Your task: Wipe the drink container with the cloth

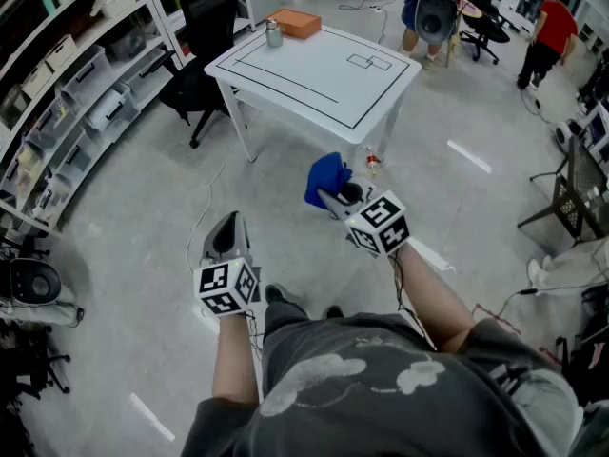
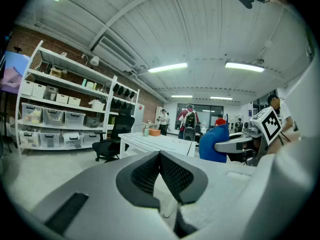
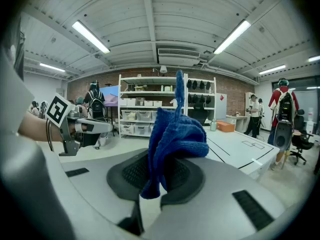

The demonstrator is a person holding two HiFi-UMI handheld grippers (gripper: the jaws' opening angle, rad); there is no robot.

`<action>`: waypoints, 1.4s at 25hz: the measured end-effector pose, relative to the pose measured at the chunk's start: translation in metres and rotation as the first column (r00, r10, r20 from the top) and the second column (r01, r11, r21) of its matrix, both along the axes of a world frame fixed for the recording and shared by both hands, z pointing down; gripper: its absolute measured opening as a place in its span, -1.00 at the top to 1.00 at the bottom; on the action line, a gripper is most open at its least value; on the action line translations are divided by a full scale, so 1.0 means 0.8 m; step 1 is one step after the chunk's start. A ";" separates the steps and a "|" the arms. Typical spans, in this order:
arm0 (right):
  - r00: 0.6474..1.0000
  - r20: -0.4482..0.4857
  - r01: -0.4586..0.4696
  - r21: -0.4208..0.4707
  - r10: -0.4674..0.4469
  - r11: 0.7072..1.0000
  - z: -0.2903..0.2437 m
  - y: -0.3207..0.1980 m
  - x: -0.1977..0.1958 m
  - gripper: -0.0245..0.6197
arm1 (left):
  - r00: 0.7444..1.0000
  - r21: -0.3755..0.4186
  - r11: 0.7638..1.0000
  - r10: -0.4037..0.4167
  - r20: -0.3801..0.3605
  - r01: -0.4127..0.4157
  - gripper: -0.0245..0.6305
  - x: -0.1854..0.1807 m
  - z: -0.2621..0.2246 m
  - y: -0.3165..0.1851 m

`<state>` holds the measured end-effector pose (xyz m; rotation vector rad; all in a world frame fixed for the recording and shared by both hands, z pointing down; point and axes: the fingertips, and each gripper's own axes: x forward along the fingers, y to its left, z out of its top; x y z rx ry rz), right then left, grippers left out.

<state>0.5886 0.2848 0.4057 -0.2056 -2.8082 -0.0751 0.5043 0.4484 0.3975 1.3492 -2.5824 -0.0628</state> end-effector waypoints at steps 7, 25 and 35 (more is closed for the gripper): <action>1.000 -0.012 0.001 0.009 -0.001 1.000 0.009 0.000 -0.009 0.79 | 1.000 -0.010 1.000 0.011 0.004 -0.011 0.92 -0.010 0.003 -0.007; 0.988 -0.111 -0.118 -0.058 0.111 0.991 0.079 -0.016 -0.217 0.79 | 0.995 -0.064 0.998 0.015 -0.101 -0.021 0.92 -0.227 0.060 0.031; 0.958 -0.182 -0.230 -0.024 0.222 0.973 0.102 -0.036 -0.313 0.79 | 0.986 -0.059 0.993 0.095 -0.139 -0.104 0.92 -0.362 0.078 0.027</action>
